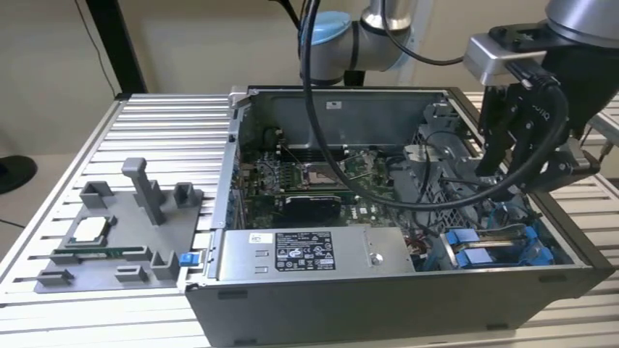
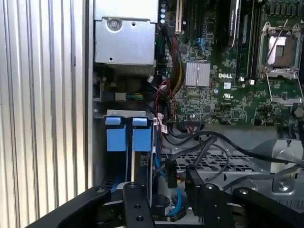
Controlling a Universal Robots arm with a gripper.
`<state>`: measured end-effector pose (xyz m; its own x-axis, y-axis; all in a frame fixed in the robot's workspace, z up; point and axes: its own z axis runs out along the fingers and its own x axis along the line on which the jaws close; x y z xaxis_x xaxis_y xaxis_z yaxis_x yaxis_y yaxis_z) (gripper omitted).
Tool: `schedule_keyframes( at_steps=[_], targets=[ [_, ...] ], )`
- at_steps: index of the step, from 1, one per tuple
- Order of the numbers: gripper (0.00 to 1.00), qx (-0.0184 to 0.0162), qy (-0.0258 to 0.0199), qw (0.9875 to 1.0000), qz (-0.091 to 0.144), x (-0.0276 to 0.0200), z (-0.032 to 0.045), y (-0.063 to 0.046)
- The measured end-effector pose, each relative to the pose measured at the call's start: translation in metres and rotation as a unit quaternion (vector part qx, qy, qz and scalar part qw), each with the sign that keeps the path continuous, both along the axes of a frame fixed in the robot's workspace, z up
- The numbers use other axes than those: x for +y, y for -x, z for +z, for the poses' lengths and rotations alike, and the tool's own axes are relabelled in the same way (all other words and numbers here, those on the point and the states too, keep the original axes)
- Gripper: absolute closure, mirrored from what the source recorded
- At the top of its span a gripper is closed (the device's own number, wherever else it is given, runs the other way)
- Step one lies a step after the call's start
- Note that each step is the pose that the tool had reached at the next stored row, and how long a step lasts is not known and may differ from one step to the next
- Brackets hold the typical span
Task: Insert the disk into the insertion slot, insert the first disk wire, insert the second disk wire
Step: 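Insert the first disk wire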
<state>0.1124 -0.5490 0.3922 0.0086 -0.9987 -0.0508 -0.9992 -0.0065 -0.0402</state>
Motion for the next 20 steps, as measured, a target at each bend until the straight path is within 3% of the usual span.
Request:
schedule_keyframes(
  at_steps=[1,5,7,20],
  targets=[
    [0.0,-0.0017,0.0011,1.0,0.0,0.0022,-0.0002,0.0006],
    [0.0,-0.002,0.0189,0.9998,0.0,0.0028,-0.0017,0.0006],
    [0.0,-0.0021,0.0237,0.9997,0.0,0.0029,-0.003,0.0007],
    [0.0,-0.0022,0.0238,0.9996,-0.012,0.0031,-0.0085,0.0027]
  ],
)
